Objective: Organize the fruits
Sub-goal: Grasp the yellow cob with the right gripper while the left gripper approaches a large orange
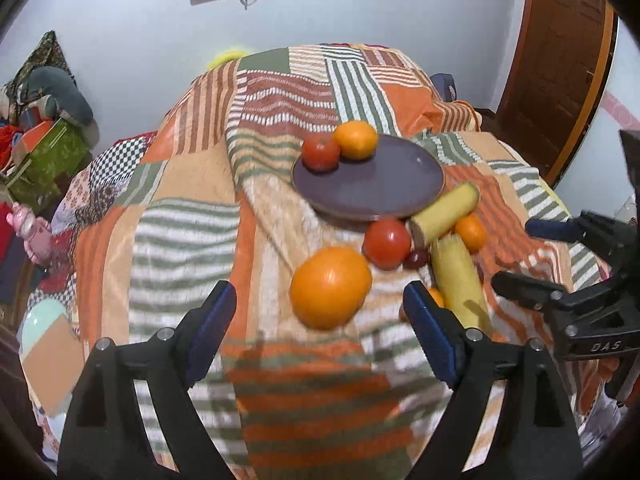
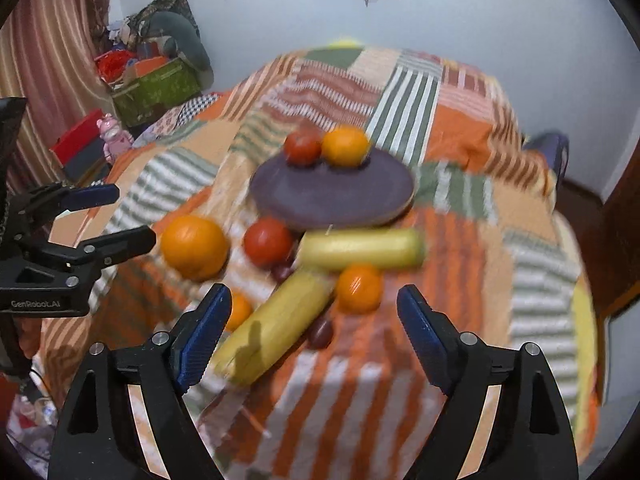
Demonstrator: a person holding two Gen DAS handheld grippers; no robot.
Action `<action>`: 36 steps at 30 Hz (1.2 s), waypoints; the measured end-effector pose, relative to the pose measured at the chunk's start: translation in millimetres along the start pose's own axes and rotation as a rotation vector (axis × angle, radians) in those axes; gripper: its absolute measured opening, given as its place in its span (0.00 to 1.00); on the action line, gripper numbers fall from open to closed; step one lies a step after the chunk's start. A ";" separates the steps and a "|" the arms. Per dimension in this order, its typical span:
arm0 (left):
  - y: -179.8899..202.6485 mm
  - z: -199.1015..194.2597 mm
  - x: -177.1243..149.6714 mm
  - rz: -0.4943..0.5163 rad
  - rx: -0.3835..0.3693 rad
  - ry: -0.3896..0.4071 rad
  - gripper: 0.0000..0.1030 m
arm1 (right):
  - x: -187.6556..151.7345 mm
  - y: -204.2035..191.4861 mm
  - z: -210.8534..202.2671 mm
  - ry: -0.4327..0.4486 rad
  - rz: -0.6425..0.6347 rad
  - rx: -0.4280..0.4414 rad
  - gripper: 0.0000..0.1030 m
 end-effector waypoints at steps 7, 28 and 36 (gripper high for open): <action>-16.8 -3.1 -32.8 -0.033 0.035 -0.011 0.84 | -23.6 -11.0 25.0 -0.072 0.073 -0.014 0.80; -20.6 21.5 -38.5 -0.065 0.014 -0.037 0.84 | -26.3 3.7 -8.1 -0.047 0.052 -0.045 0.32; -8.3 25.7 -30.3 -0.048 0.017 -0.041 0.84 | -23.7 27.3 -43.1 0.001 0.018 -0.042 0.32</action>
Point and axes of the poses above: each gripper's, at about its wrist camera, not at the fingertips, and z roughly the way its jaws point, y to its right, x to its top, the point moved 8 cm from there along z, roughly the way its jaws point, and after that the axes turned 2 degrees about x, right-handed, at the moved point
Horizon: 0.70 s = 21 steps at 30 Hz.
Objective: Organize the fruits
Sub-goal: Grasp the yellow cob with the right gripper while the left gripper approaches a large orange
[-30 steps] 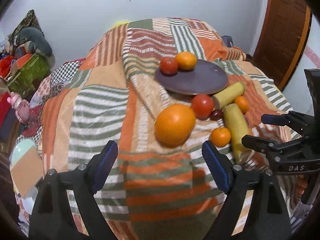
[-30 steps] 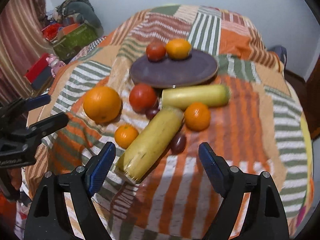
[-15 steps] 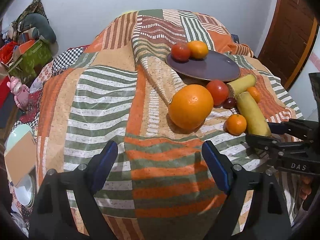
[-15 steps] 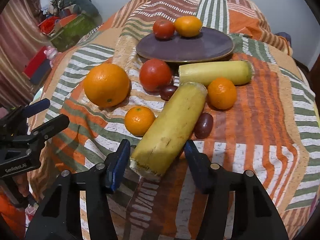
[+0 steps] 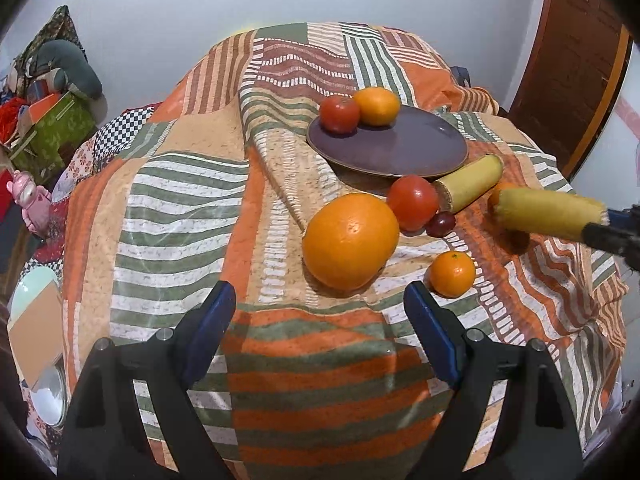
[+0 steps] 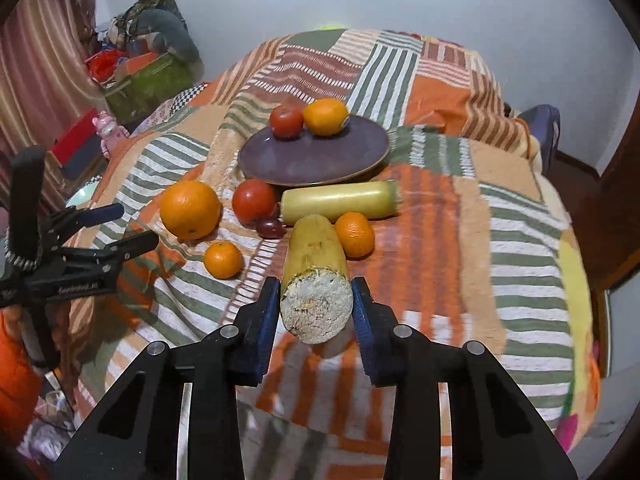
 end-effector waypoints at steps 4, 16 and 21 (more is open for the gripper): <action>2.3 3.2 1.3 0.011 0.011 -0.007 0.84 | -4.2 17.5 -14.1 0.032 -0.004 -0.035 0.32; 4.0 15.1 3.1 0.014 0.029 -0.033 0.84 | -43.3 52.6 30.6 -0.119 0.041 -0.003 0.32; 5.8 18.8 8.7 0.013 0.024 -0.033 0.87 | -28.8 54.4 33.7 -0.096 0.039 -0.006 0.38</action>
Point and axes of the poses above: each gripper's, at about its wrist camera, not at the fingertips, and z roughly the way its jaws point, y to its right, x to its top, the point moved 8 cm from there along z, roughly the way its jaws point, and after that the axes turned 2 degrees about x, right-handed, at the moved point
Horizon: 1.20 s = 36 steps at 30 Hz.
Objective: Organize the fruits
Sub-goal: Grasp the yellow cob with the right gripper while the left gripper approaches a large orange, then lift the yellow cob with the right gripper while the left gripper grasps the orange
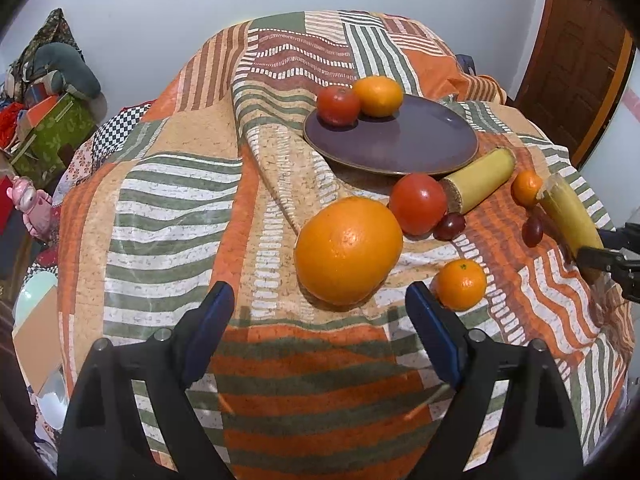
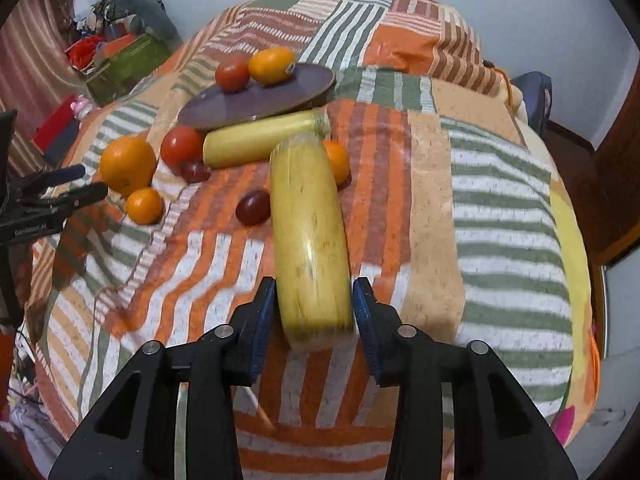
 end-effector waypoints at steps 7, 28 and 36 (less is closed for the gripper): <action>5.8 18.6 12.7 -0.001 0.009 -0.022 0.88 | 18.9 -3.8 15.7 0.019 -0.005 0.016 0.39; 16.5 30.2 18.4 -0.046 -0.068 -0.069 0.65 | 32.5 -2.4 -10.0 0.115 0.033 0.042 0.33; 11.2 1.6 41.3 -0.053 -0.066 0.006 0.65 | 64.9 -11.5 -32.1 0.199 0.005 0.047 0.33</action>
Point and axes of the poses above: each gripper's, at about its wrist camera, not at the fingertips, and z roughly the way its jaws point, y to its right, x to its top, the point moved 8 cm from there along z, roughly the way its jaws point, and after that the axes turned 2 degrees about x, right-handed, at the moved point
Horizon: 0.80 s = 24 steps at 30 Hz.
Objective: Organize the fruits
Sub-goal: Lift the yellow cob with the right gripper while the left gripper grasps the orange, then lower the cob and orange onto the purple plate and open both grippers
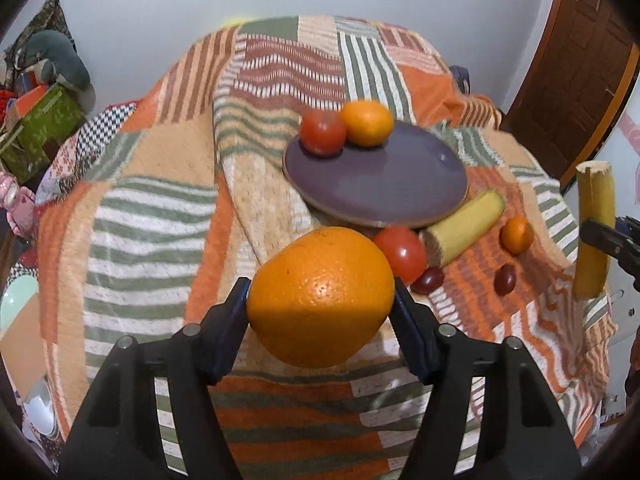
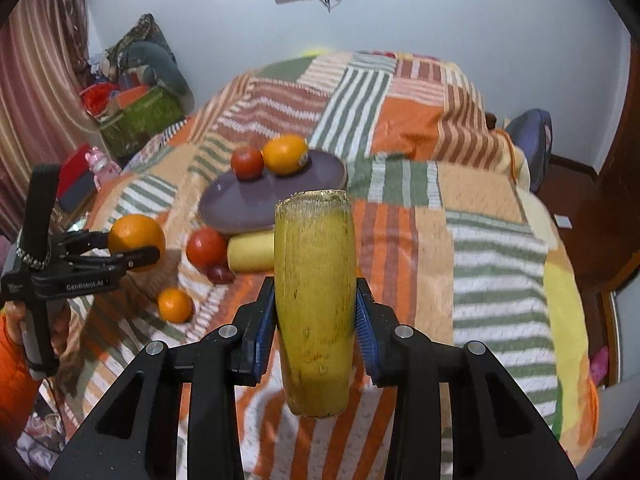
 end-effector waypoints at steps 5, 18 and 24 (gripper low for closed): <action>2.0 -11.0 20.7 0.005 -0.005 0.043 0.64 | 25.8 -6.4 3.6 0.039 -0.019 0.004 0.33; 14.7 3.7 64.5 0.047 -0.005 0.084 0.64 | 77.0 -26.8 49.1 0.052 -0.051 0.032 0.33; 16.7 30.0 74.2 0.061 0.001 0.063 0.64 | 89.1 -27.7 78.5 0.021 -0.050 0.023 0.33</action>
Point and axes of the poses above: each gripper's, at about its wrist camera, not at the fingertips, and z roughly the way its jaws point, y to its right, x to its top, the point moved 8 cm from there along z, roughly the way its jaws point, and after that the axes turned 2 degrees about x, right-handed, at the moved point
